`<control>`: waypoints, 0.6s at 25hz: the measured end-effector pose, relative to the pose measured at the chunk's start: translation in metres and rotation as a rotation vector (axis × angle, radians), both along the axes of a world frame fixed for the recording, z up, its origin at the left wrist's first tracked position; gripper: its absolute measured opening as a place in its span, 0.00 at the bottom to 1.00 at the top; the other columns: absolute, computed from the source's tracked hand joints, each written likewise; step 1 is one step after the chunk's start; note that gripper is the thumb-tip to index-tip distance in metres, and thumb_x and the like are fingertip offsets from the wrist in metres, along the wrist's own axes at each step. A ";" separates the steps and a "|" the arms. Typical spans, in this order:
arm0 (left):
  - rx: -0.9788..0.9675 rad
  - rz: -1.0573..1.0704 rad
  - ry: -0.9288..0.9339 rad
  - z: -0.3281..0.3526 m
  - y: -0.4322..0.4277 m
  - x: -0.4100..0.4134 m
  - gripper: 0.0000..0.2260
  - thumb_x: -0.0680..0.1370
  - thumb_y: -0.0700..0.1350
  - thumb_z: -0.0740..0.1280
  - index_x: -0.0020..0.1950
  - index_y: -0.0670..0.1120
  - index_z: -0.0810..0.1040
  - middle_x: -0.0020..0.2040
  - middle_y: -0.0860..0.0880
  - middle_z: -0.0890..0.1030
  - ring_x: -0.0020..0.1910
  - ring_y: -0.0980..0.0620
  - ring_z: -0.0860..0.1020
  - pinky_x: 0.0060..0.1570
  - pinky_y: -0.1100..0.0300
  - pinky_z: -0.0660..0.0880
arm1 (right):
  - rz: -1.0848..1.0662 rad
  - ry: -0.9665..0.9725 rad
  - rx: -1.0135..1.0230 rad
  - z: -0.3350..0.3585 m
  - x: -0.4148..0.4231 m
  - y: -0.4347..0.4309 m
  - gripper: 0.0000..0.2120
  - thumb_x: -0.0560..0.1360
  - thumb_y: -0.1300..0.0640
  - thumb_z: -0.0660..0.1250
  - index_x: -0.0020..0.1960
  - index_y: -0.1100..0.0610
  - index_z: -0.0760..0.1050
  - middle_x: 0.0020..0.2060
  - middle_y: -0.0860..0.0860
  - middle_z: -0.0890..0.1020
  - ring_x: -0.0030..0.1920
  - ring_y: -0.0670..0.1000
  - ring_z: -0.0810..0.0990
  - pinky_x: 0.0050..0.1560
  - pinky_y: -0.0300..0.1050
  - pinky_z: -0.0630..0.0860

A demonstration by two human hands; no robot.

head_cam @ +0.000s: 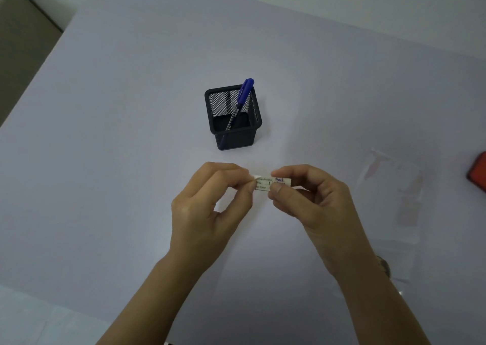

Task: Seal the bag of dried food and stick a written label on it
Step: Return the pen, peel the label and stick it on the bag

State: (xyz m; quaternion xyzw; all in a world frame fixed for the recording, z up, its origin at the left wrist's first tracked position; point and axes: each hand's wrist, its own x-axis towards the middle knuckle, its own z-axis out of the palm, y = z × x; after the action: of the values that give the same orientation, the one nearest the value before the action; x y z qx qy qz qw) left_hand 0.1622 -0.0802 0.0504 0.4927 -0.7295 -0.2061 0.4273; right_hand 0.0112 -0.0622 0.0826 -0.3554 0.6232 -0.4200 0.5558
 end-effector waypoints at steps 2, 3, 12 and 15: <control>-0.072 -0.062 -0.070 -0.002 -0.002 0.004 0.06 0.74 0.39 0.67 0.43 0.37 0.81 0.42 0.45 0.81 0.44 0.55 0.77 0.49 0.73 0.71 | 0.013 -0.014 0.034 -0.002 -0.002 -0.001 0.07 0.70 0.63 0.70 0.41 0.52 0.80 0.34 0.47 0.85 0.37 0.48 0.84 0.46 0.48 0.81; -0.110 -0.087 -0.100 -0.004 -0.003 0.007 0.07 0.75 0.39 0.67 0.43 0.36 0.81 0.42 0.43 0.82 0.45 0.54 0.77 0.50 0.73 0.71 | 0.021 -0.019 0.047 -0.003 -0.003 -0.001 0.06 0.70 0.63 0.69 0.41 0.52 0.80 0.33 0.47 0.84 0.37 0.48 0.84 0.46 0.46 0.81; -0.021 -0.039 -0.061 -0.002 -0.007 0.000 0.06 0.74 0.40 0.66 0.42 0.37 0.80 0.41 0.44 0.81 0.43 0.55 0.76 0.47 0.73 0.71 | 0.075 0.240 -0.230 -0.007 -0.002 0.001 0.09 0.71 0.65 0.71 0.45 0.52 0.81 0.37 0.47 0.83 0.32 0.44 0.80 0.31 0.29 0.72; -0.038 -0.025 -0.079 -0.004 -0.006 -0.005 0.08 0.75 0.42 0.67 0.43 0.38 0.82 0.44 0.44 0.81 0.46 0.54 0.76 0.48 0.69 0.73 | 0.001 0.352 -0.326 -0.011 -0.001 0.000 0.09 0.71 0.63 0.71 0.47 0.51 0.80 0.41 0.45 0.83 0.37 0.43 0.82 0.37 0.30 0.76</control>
State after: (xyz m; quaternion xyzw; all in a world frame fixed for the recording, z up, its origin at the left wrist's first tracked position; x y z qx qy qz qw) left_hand 0.1575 -0.0859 0.0468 0.4829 -0.7557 -0.1781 0.4051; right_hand 0.0101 -0.0624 0.0712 -0.5086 0.6342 -0.4463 0.3739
